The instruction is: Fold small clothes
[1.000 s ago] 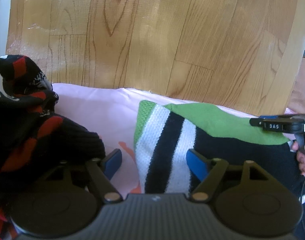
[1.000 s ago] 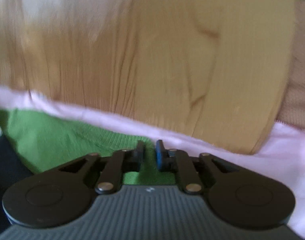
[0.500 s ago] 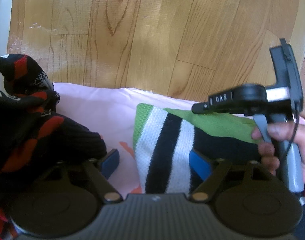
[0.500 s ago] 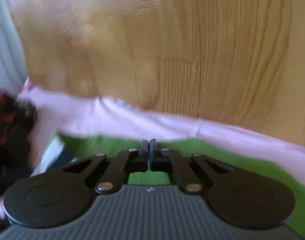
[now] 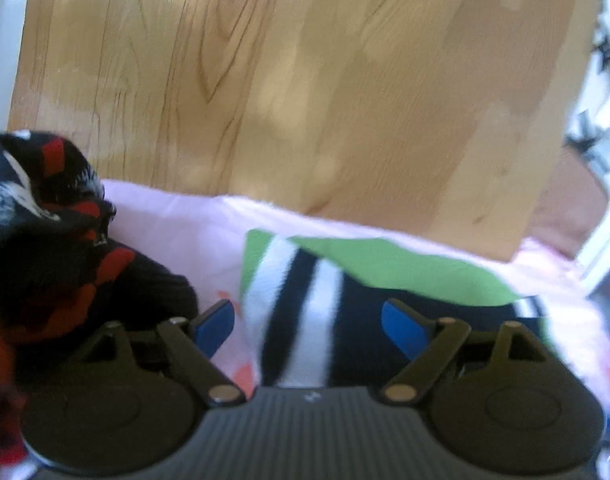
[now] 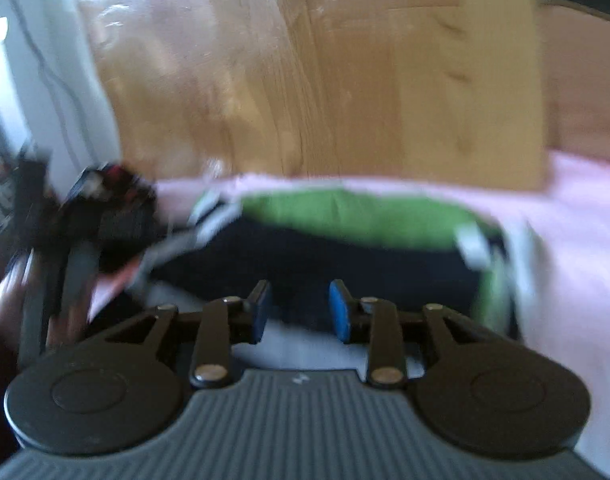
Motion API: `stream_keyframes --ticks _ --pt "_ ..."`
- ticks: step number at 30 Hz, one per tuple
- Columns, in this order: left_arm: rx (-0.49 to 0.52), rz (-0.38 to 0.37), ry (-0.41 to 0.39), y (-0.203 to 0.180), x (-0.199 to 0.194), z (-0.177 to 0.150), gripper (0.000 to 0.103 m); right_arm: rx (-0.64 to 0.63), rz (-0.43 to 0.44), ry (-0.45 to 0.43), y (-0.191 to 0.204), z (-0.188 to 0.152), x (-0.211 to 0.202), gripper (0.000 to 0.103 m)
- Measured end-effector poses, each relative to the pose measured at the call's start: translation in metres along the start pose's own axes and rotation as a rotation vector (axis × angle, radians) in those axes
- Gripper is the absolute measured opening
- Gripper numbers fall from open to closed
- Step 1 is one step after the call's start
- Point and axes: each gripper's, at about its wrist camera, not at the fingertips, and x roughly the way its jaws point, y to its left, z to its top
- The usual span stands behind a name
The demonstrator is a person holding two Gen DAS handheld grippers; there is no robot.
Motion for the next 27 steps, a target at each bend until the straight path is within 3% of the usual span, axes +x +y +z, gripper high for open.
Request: stream_keyframes --ticks 2,5,6,8,13,20,23,25,26,27 --pt "0.032 -0.049 -0.014 -0.006 -0.029 -0.010 0.086 -0.006 -0.030 0.023 0.003 -0.038 -0.027 0.036" --pt "0.097 -0.060 -0.011 -0.006 -0.080 -0.036 0.087 0.004 -0.075 0.110 -0.001 -0.098 -0.060 0.036" --pt "0.101 -0.064 -0.003 -0.001 -0.097 -0.047 0.087 -0.033 -0.108 0.064 0.002 -0.112 -0.078 0.036" --pt "0.085 -0.079 0.022 0.011 -0.133 -0.068 0.088 -0.072 -0.168 0.058 0.006 -0.131 -0.105 0.036" --pt "0.036 -0.077 0.081 0.029 -0.202 -0.113 0.089 0.098 -0.080 -0.045 -0.009 -0.146 -0.163 0.037" --pt "-0.098 -0.070 0.203 0.043 -0.224 -0.166 0.083 0.263 0.054 -0.049 -0.014 -0.186 -0.189 0.038" --pt "-0.165 -0.139 0.274 0.047 -0.222 -0.184 0.061 0.285 0.088 -0.026 -0.008 -0.200 -0.185 0.038" --pt "-0.168 -0.178 0.329 0.043 -0.215 -0.194 0.032 0.297 0.114 -0.025 -0.003 -0.204 -0.179 0.033" --pt "-0.151 -0.163 0.323 0.039 -0.213 -0.197 0.026 0.300 0.127 -0.025 -0.001 -0.204 -0.179 0.015" --pt "-0.126 -0.144 0.320 0.035 -0.212 -0.198 0.018 0.308 0.156 -0.011 0.001 -0.202 -0.176 0.011"
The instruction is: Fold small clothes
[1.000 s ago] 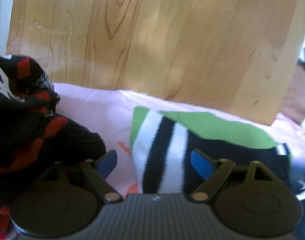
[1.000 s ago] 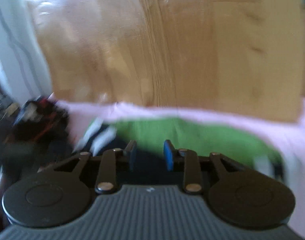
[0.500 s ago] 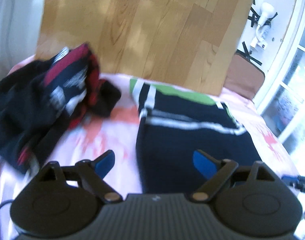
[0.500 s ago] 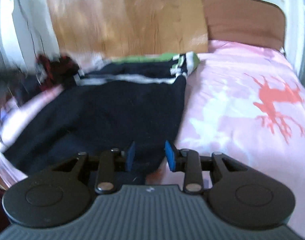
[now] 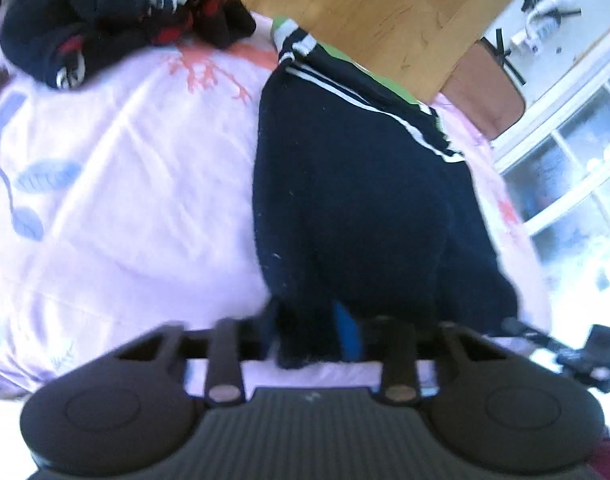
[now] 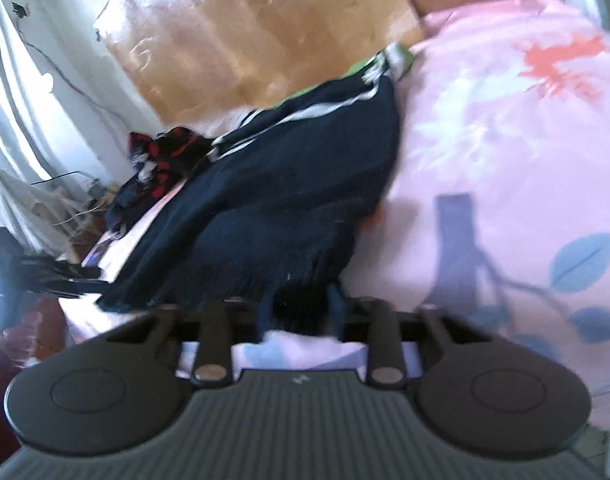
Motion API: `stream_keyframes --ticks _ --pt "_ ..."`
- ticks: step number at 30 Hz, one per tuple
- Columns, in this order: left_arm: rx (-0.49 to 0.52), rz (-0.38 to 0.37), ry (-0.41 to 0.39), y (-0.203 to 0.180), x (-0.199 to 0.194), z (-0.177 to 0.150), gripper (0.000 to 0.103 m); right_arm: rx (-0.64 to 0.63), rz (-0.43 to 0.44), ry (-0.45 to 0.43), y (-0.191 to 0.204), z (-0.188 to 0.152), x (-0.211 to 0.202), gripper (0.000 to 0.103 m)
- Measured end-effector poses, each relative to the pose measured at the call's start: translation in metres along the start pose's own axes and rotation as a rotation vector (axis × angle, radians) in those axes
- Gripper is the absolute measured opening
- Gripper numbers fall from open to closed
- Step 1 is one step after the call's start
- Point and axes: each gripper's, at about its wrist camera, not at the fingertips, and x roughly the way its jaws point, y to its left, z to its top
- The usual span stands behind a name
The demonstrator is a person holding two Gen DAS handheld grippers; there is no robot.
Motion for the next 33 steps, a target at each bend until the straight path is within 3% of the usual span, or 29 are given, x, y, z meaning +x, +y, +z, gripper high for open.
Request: stream_keyframes --ticks 3,7,12,16,19,21,22,24,25,27,29,33 --pt "-0.014 -0.050 0.002 -0.001 -0.004 0.004 0.014 -0.025 0.094 -0.023 0.008 0.005 -0.012 0.010" --pt "-0.057 -0.129 -0.071 0.000 -0.017 0.021 0.014 -0.061 0.242 -0.174 0.023 0.015 -0.058 0.010" --pt "-0.190 -0.225 -0.155 0.008 -0.006 0.064 0.014 0.023 0.260 -0.278 0.011 0.034 -0.055 0.009" --pt "-0.222 -0.223 -0.221 0.008 0.013 0.116 0.008 0.101 0.225 -0.340 -0.006 0.074 -0.020 0.009" --pt "-0.248 -0.163 -0.302 0.012 0.032 0.161 0.010 0.128 0.105 -0.370 -0.016 0.122 0.018 0.009" --pt "-0.233 -0.009 -0.371 0.008 0.042 0.176 0.010 0.147 -0.027 -0.375 -0.029 0.148 0.047 0.011" --pt "-0.214 0.050 -0.392 0.005 0.044 0.178 0.013 0.115 -0.124 -0.385 -0.029 0.162 0.064 0.016" --pt "-0.142 0.051 -0.410 -0.001 0.040 0.169 0.025 0.041 -0.327 -0.391 -0.027 0.173 0.087 0.046" --pt "-0.075 0.060 -0.422 -0.005 0.036 0.160 0.033 0.039 -0.372 -0.376 -0.025 0.175 0.090 0.048" --pt "0.067 0.152 -0.473 -0.013 0.026 0.135 0.039 0.048 -0.282 -0.389 -0.022 0.166 0.079 0.048" --pt "0.182 0.247 -0.510 -0.020 0.020 0.111 0.039 0.018 -0.099 -0.361 -0.004 0.154 0.066 0.048" --pt "0.330 0.321 -0.542 -0.027 0.014 0.072 0.039 -0.096 0.235 -0.097 0.040 0.119 0.065 0.056"
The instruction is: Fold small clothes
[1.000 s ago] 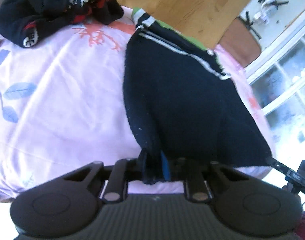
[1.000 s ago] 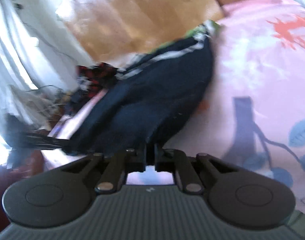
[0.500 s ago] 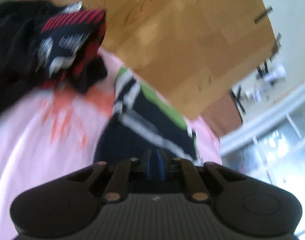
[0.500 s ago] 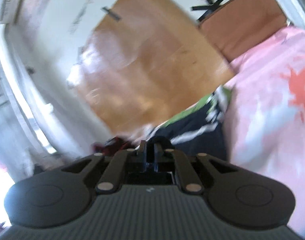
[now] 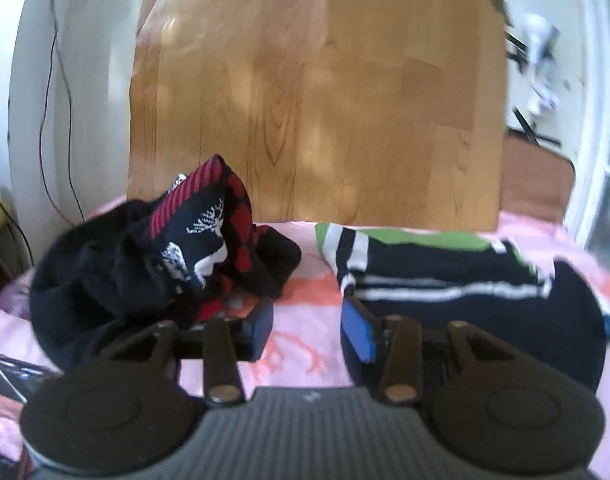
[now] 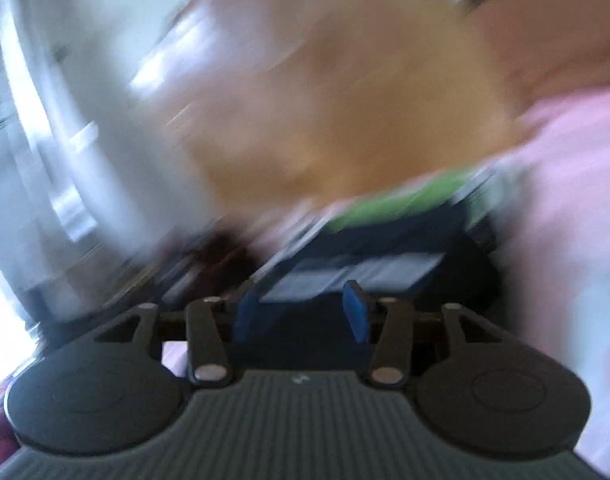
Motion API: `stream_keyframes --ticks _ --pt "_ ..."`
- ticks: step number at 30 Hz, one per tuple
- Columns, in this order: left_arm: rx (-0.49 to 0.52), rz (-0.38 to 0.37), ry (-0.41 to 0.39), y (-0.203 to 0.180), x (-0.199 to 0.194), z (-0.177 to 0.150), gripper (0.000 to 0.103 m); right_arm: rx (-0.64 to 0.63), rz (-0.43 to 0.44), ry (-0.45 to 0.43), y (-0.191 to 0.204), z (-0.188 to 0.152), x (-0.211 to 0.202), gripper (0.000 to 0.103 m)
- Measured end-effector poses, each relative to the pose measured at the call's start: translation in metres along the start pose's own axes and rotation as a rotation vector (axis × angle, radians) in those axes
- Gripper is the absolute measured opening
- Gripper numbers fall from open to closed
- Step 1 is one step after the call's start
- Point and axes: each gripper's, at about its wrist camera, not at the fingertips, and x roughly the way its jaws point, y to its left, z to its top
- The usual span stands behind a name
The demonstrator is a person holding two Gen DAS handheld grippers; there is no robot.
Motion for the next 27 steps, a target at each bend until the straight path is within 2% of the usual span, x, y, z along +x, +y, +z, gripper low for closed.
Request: stream_keyframes --ticks 2,5,9,11,14,15,16,17,18,19,22,27 --pt "0.063 0.007 -0.018 -0.009 -0.009 -0.009 0.038 -0.005 0.106 0.149 0.017 -0.025 0.005 0.056" --pt "0.155 0.014 -0.035 -0.024 -0.019 -0.017 0.039 0.020 0.135 0.323 0.029 -0.059 0.011 0.056" --pt "0.203 -0.046 -0.059 -0.033 -0.027 -0.022 0.043 0.117 0.118 0.388 0.031 -0.085 0.017 0.056" --pt "0.232 -0.060 -0.106 -0.035 -0.035 -0.025 0.049 0.175 0.130 0.365 0.029 -0.084 0.024 0.056" --pt "0.302 -0.080 -0.191 -0.033 -0.052 -0.031 0.077 0.237 0.121 0.331 0.030 -0.072 0.046 0.055" --pt "0.319 -0.077 -0.208 -0.032 -0.057 -0.033 0.094 0.261 0.118 0.317 0.030 -0.068 0.054 0.053" --pt "0.331 -0.070 -0.224 -0.032 -0.060 -0.036 0.099 0.271 0.117 0.311 0.030 -0.067 0.057 0.051" --pt "0.348 -0.073 -0.234 -0.031 -0.063 -0.039 0.099 0.272 0.112 0.308 0.032 -0.067 0.061 0.041" --pt "0.372 -0.087 -0.224 -0.031 -0.065 -0.042 0.099 0.271 0.104 0.309 0.032 -0.067 0.066 0.021" --pt "0.397 -0.101 -0.211 -0.032 -0.065 -0.044 0.099 0.276 0.102 0.313 0.030 -0.068 0.071 0.014" --pt "0.495 -0.153 -0.202 -0.036 -0.069 -0.054 0.099 0.326 0.139 0.278 0.027 -0.065 0.077 0.013" --pt "0.639 -0.246 -0.220 -0.058 -0.070 -0.060 0.100 0.401 0.214 0.169 0.030 -0.041 0.080 0.012"
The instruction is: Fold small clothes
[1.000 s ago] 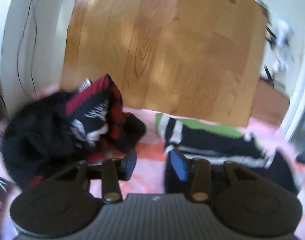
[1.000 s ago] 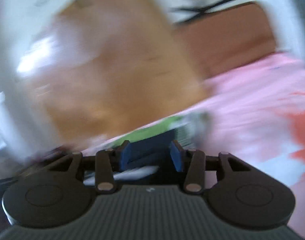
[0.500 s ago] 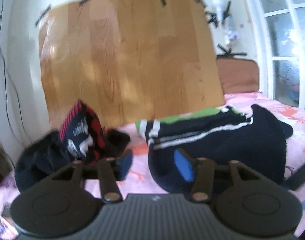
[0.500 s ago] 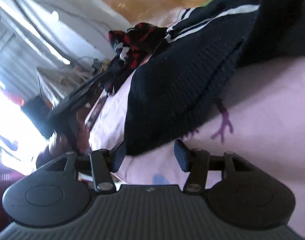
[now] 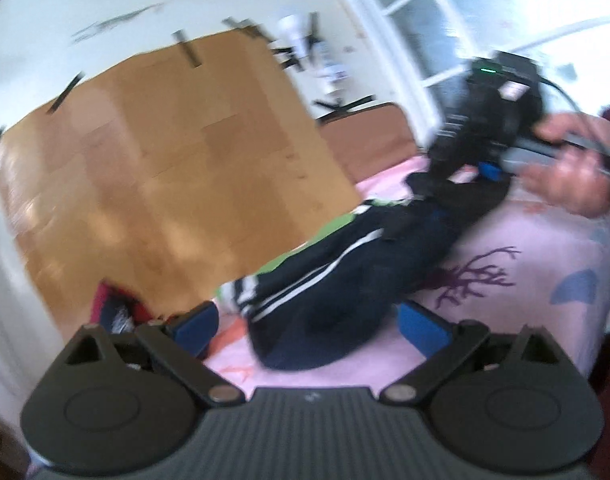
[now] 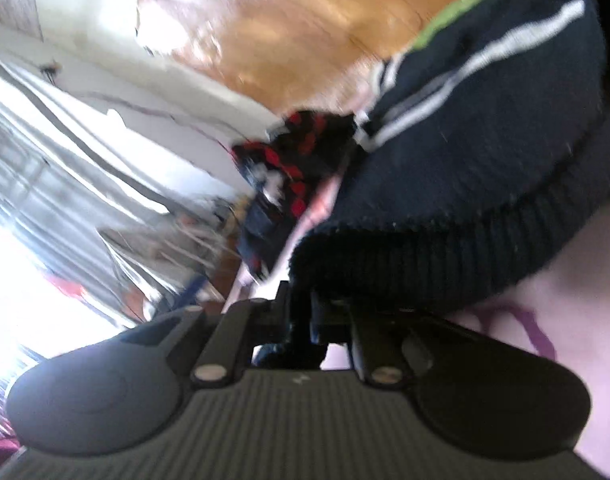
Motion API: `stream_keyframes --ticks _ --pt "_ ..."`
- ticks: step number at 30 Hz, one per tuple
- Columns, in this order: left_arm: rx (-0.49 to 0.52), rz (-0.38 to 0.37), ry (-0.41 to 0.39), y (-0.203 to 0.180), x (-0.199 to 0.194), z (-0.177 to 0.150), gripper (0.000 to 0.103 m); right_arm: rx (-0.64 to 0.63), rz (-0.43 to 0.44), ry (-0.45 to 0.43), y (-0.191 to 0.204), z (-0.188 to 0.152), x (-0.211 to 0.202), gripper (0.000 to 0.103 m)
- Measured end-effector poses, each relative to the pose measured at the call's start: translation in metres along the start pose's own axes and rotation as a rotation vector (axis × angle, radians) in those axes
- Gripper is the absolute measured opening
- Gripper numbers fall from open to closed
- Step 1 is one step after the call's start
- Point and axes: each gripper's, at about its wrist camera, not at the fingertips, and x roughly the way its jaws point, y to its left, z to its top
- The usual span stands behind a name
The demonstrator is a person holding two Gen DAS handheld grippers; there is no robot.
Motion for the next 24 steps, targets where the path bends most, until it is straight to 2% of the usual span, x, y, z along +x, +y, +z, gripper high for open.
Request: stream_keyframes --ticks 5,6,8,9,10,11,14,16,18,21,22,24 --pt "0.085 -0.031 0.003 -0.018 0.026 0.011 0.099 -0.020 0.016 -0.034 0.012 0.020 0.010 0.012" --pt "0.097 -0.037 0.009 -0.020 0.032 0.013 0.094 -0.030 0.018 -0.036 0.014 0.023 0.012 0.012" --pt "0.085 -0.084 0.041 -0.019 0.048 0.021 0.062 -0.048 0.016 -0.034 0.017 0.026 0.013 0.012" --pt "0.057 -0.113 0.074 -0.016 0.057 0.026 0.034 -0.056 0.011 -0.031 0.018 0.026 0.013 0.012" --pt "0.017 -0.128 0.105 -0.011 0.067 0.030 0.018 -0.066 0.007 -0.029 0.018 0.025 0.013 0.012" --pt "-0.036 -0.135 0.124 -0.002 0.076 0.033 0.013 -0.077 0.001 -0.031 0.018 0.024 0.015 0.014" --pt "-0.228 -0.136 0.160 0.033 0.097 0.036 0.010 -0.133 -0.039 -0.061 0.020 0.022 0.004 0.024" --pt "-0.374 -0.145 0.165 0.059 0.107 0.035 0.010 -0.202 -0.077 -0.137 0.023 0.024 -0.016 0.025" --pt "-0.468 -0.136 0.157 0.078 0.113 0.033 0.010 -0.252 -0.146 -0.240 0.021 0.027 -0.045 0.026" --pt "-0.635 -0.140 0.167 0.110 0.128 0.026 0.010 -0.285 -0.351 -0.383 0.007 0.037 -0.088 0.033" --pt "-0.683 -0.143 0.187 0.117 0.135 0.022 0.010 -0.298 -0.420 -0.413 0.001 0.041 -0.098 0.036" --pt "-0.742 -0.149 0.248 0.124 0.153 0.012 0.010 -0.334 -0.548 -0.455 -0.011 0.049 -0.109 0.047"
